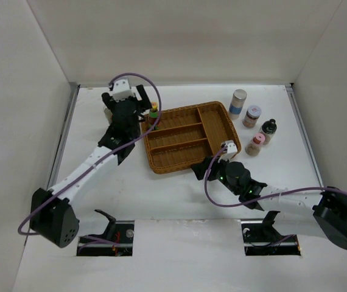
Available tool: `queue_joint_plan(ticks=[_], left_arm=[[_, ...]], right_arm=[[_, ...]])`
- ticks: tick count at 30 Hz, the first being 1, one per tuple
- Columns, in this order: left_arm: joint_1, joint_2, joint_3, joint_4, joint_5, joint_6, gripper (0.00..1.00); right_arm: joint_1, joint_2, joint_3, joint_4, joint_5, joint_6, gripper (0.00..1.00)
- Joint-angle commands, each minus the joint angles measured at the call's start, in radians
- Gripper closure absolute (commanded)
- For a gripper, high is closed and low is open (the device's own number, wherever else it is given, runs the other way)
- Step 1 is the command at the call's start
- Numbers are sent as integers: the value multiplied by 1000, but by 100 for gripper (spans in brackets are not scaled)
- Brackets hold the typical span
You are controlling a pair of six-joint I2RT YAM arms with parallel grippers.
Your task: Organize the condiment bottles
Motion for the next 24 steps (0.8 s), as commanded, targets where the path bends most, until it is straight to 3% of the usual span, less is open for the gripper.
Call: queue_joint_plan(ticks=[1,9,24], left_arm=[[54,-65,-2,-94,-65,-13,21],[231,42,109,-237,3,-57,28],[328,250,244,-228,31,-28,32]], right_arm=[[-2,-1,8,54,-17,7,18],[-2,9,10,57,-20,7,16],[-1,35,19,59,-32,7,16]])
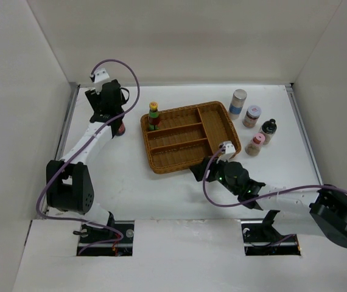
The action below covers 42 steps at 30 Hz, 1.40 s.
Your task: Organize the condiment bottles
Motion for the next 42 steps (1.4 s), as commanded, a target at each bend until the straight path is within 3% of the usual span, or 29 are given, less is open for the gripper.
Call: queue_joint_plan(ticks=[1,9,12,18,27,42], left_arm=[[7,22,66,28,14,18,34],[3,29,75,39,1,33,74],[-14,-16,86,39,-33,65,83],[-75,-177,68,50,-90,156,87],[-224,-347,5,-5,-96,158,87],[-494,-315,42,2,-101,145,87]], right_arm=[[-1,7,21,58,-15,7,16],[-1,1,15,57,-15,7,16],[-1,9,18,60,-15,7,16],[-1,3,15,58,-15,7,16],[-18,-28,-2,60,-15,10,16],[-59,-85,-27,49,-12,10,16]])
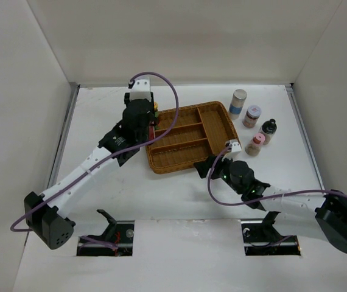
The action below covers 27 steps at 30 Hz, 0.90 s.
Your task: Organize the condiment bottles
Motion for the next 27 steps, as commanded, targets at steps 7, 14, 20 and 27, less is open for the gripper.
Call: queue_joint_plan(ticks=[7,14,20,27], left_arm=[[-58,56,45,207,-9,6,87],[-62,73,28,261,14,1,87],[-53,90,22,276,36,-2,87],[-58,111,-69,359,37,-20,87]], right_arm=[[-14,-31,-8,48,-4,7,16],[-14,-8,-2,51,-7,7,16],[-15,-11,-4,51,-7,7,16],[-15,-16,-4,50,-7,7,16]])
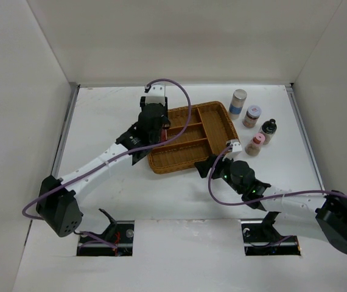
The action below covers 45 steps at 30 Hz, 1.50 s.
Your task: Organize the condiment bottles
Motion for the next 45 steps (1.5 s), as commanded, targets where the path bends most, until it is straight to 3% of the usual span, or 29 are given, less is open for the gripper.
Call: queue_joint_plan(ticks=[1,6,10,16,22,31,34,35,37,39,43,45], left_arm=[[-2,-13,-25,184,-3,-13,87],[-9,2,-90,212,-9,-16,86],[-9,12,-143,238,-10,-33,80],[-10,18,-197,250,-42,-44,65],[-15,-17,-222,257,-49,-44,34],[-25,-74,-226,246,-53,-41,17],[-39,-132,-242,237,-53,-38,9],[-41,-149,-248,234,-53,-38,2],[-47,-223,-287,244,-55,-42,0],[-48,-299,-336,266,-64,-50,0],[-42,-509,-485,307,-151,-117,0],[-27,-599,-560,283,-226,-174,0]], right_arm=[[-7,-7,1,50,-7,6,16],[-7,-16,-2,50,-7,6,16],[-7,-21,-5,48,-5,6,16],[-7,-27,-5,48,-2,4,15],[-7,-32,-5,45,4,1,13],[-7,-25,-2,42,6,0,12],[-7,-28,-2,42,9,-5,12],[-7,-30,-1,36,10,-5,11],[-5,-39,6,25,15,-6,11],[-5,-58,15,8,29,-8,20],[-2,-96,90,-100,33,-14,61],[-5,-116,156,-195,41,-14,69]])
